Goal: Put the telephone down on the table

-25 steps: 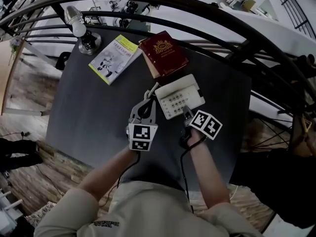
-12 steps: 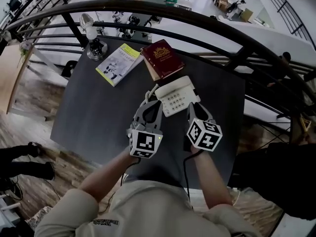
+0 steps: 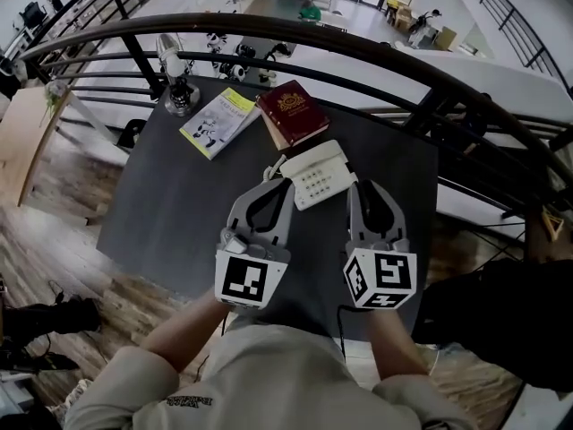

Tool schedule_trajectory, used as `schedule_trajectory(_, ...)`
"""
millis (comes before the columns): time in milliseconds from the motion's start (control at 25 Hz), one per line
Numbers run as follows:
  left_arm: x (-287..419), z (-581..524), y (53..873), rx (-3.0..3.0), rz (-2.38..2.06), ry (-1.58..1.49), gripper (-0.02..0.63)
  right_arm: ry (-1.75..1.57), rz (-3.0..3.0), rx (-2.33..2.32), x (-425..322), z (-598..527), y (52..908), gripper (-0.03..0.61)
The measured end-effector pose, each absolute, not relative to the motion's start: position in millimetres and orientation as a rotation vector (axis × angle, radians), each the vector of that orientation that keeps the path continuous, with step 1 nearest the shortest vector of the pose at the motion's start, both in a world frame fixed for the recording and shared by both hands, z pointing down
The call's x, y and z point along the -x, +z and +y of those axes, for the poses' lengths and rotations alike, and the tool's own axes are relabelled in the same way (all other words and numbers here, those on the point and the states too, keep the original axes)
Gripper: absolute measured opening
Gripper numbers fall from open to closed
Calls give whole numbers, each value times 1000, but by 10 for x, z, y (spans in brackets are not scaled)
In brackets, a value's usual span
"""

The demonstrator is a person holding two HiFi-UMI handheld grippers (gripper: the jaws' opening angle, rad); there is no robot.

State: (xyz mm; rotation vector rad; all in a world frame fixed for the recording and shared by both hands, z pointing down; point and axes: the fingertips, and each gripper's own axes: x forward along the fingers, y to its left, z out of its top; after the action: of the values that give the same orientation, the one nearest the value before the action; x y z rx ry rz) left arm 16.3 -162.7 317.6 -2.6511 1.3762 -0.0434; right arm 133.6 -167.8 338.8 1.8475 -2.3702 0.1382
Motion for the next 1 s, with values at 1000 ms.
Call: schedule_trajectory(1000,77,-884,2815,2812,1381,94,5,-26,-2606,-1624,-707,-724,2869,11)
